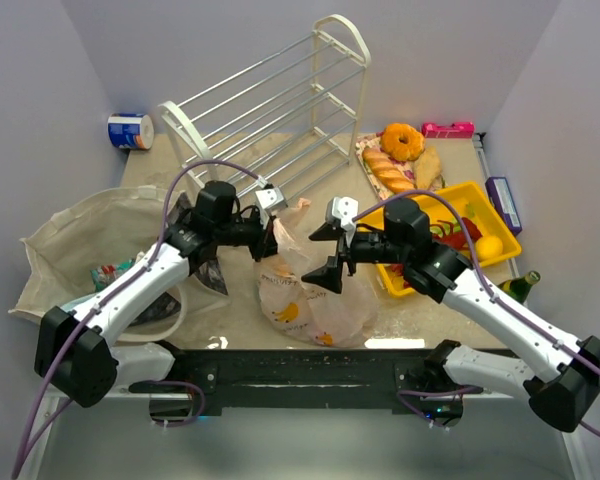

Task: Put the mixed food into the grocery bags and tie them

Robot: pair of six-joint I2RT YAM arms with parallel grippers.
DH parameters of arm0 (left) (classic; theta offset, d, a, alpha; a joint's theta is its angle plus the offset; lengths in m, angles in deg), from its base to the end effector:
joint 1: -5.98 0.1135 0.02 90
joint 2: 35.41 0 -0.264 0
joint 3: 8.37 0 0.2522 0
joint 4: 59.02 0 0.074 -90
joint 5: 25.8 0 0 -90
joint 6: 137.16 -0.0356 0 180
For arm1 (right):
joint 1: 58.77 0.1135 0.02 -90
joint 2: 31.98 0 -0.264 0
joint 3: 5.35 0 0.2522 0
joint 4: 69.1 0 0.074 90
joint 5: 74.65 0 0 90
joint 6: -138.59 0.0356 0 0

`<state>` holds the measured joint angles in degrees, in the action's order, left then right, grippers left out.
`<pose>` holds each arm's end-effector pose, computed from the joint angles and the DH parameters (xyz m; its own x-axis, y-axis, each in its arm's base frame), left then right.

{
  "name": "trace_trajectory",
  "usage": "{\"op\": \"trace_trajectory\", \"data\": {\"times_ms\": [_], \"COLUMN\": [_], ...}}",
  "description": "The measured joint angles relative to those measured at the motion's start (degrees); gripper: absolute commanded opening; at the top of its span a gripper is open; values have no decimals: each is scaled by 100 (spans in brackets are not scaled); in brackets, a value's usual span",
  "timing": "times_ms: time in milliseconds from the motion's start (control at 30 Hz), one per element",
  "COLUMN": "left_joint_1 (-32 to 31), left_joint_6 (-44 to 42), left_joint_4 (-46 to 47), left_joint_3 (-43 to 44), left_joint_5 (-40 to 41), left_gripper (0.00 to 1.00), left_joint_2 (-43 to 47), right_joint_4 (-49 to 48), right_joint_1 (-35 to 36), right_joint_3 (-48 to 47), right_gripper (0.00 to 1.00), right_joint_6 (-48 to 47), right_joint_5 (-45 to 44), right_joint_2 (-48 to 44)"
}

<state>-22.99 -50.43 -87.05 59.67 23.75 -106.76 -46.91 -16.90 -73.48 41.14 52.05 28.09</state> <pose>0.2283 -0.1528 0.2965 -0.4056 0.2742 -0.8720 0.8779 0.3823 -0.2882 0.1626 0.1743 0.3526 -0.0549 -0.1888 -0.9805 -0.9821 0.1873 0.0189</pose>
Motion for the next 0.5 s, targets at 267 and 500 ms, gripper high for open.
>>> {"op": "trace_trajectory", "data": {"times_ms": [267, 500], "left_joint_1": [-111, -118], "left_joint_6": [-94, -94], "left_joint_4": [35, 48], "left_joint_3": [-90, -120], "left_joint_5": [-269, -308], "left_gripper": [0, 0], "left_joint_2": [245, 282], "right_joint_4": [-35, -22], "right_joint_1": [0, 0], "right_joint_3": [46, 44], "right_gripper": [72, 11], "right_joint_6": [-22, 105], "right_joint_5": [0, 59], "right_joint_2": [153, 264]}}
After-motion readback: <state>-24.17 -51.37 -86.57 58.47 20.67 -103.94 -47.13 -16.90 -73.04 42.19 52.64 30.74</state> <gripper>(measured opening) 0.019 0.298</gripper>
